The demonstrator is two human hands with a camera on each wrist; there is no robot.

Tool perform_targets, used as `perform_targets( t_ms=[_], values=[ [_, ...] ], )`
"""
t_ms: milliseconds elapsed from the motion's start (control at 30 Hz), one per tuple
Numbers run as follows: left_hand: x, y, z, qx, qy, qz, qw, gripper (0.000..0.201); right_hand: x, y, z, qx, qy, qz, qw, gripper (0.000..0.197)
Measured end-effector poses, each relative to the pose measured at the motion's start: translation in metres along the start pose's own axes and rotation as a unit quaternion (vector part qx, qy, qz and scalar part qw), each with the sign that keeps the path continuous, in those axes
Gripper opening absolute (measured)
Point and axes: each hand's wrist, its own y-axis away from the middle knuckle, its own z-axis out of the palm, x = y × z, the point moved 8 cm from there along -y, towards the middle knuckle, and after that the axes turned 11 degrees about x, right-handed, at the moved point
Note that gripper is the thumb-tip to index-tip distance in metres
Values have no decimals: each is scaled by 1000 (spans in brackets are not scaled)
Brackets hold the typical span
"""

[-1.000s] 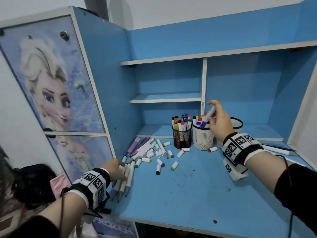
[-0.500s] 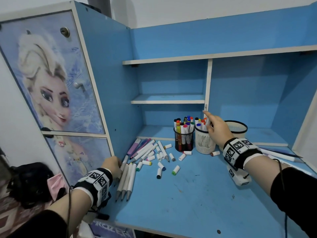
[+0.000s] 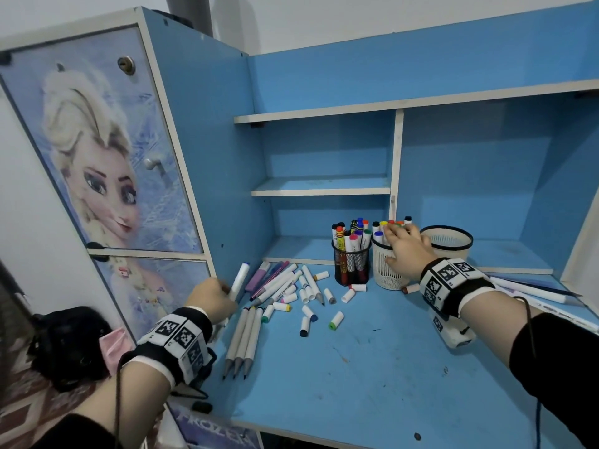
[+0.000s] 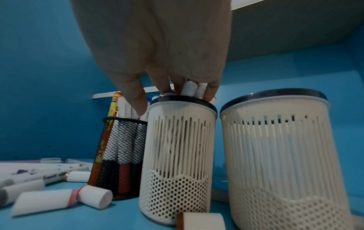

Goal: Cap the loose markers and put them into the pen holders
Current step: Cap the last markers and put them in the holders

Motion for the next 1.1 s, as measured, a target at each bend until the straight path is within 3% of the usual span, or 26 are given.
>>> perform_targets(
  t_ms=[167, 333, 433, 567, 633, 700, 900, 1100],
  values=[
    [54, 26, -14, 10, 125, 68, 990, 16, -12, 14, -9, 14, -54, -10, 998, 71],
    [88, 60, -6, -64, 323, 45, 943, 8, -44, 40, -10, -4, -98, -84, 992, 61],
    [94, 78, 2, -78, 468, -2, 880, 11, -70, 57, 3, -59, -87, -169, 980, 53],
    [84, 102, 22, -53, 643, -96, 758, 16, -99, 87, 30, -160, 14, -285, 945, 54],
    [78, 113, 38, -60, 674, -127, 725, 21, -106, 95, 40, -193, 33, -311, 930, 54],
    [71, 120, 54, -71, 670, -147, 724, 25, -111, 97, 45, -215, 40, -322, 921, 54],
    [63, 137, 98, -148, 606, -184, 760, 14, -118, 83, 51, -236, 61, -316, 917, 44],
    [85, 147, 113, -174, 631, -139, 743, 7, -126, 58, 49, -222, 91, -300, 923, 30]
  ],
)
